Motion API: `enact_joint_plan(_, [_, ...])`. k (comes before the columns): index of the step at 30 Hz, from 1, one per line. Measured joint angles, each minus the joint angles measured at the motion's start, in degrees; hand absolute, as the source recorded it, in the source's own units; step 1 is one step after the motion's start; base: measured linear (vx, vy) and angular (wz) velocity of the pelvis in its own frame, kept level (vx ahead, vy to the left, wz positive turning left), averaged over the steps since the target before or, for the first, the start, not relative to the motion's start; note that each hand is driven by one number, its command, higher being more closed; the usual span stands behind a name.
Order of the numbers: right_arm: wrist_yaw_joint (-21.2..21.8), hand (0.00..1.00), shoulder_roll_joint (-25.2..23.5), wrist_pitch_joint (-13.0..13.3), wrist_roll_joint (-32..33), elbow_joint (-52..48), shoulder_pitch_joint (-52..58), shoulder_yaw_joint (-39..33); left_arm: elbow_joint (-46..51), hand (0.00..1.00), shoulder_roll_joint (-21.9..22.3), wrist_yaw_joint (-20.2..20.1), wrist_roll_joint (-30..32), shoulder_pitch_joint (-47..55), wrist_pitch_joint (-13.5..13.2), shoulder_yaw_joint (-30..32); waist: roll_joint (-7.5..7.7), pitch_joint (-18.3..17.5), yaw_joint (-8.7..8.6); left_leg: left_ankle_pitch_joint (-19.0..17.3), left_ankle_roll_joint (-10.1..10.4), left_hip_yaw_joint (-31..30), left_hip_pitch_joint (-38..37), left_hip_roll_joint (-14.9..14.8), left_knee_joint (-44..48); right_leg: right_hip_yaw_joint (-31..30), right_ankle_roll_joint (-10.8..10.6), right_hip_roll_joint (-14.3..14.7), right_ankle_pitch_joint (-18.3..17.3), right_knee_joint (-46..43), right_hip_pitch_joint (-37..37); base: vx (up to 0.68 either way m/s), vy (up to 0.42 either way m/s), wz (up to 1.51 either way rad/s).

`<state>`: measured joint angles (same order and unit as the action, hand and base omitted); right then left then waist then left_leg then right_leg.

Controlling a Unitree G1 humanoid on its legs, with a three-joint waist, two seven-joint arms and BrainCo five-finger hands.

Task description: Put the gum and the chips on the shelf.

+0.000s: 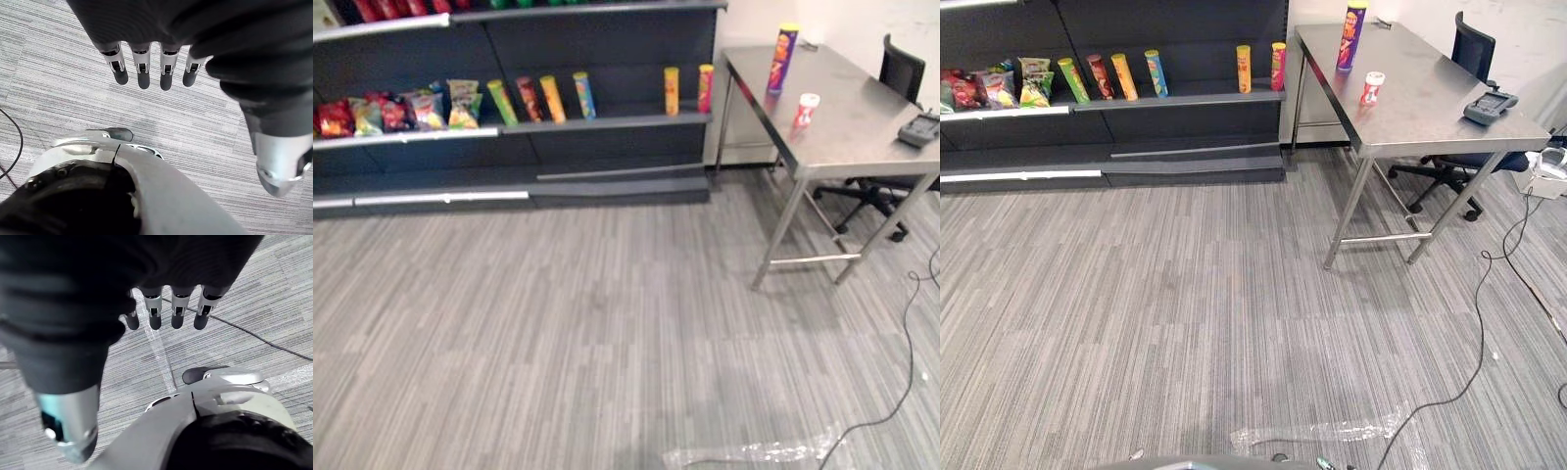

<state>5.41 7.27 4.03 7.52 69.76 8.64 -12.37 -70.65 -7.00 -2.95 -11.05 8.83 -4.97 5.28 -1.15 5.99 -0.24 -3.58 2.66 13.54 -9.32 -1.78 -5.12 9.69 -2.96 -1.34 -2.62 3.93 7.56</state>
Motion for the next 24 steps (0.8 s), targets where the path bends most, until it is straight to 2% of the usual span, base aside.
enact_joint_plan(1, [0.0, 0.00, -0.2, 0.0, 0.0, 0.0, -0.1, -0.7, 0.0, 0.00, 0.0, 0.0, 0.0, 0.0, 0.0, 0.1, -0.25, -0.1, -0.01, -0.2, 0.4, 0.1, -0.1, -0.1, 0.0, 0.0, -0.8, 0.0, -0.1, 0.0, 0.1, 0.00, 0.000, 0.00])
enact_joint_plan(7, [0.0, 0.00, -0.2, 0.0, 0.0, 0.0, -0.2, -0.7, 0.0, 0.00, 0.0, 0.0, 0.0, -0.2, 0.0, 0.1, 0.05, 0.4, 0.26, -0.4, 0.7, 0.9, -0.9, -0.2, -0.1, -0.4, -1.4, 0.1, -0.5, 0.1, 0.7, -0.01, -0.026, -0.05])
enact_joint_plan(24, [-1.4, 0.00, -0.2, 0.4, -0.7, -0.3, -0.2, 0.3, 0.0, 0.00, 0.0, 0.3, 0.0, 0.0, -0.9, -0.4, 0.09, 0.5, 0.37, -0.5, 0.6, 1.7, -1.0, -0.6, -0.1, -0.8, -0.7, 0.6, 0.0, 0.5, 0.7, -0.03, -0.033, -0.02])
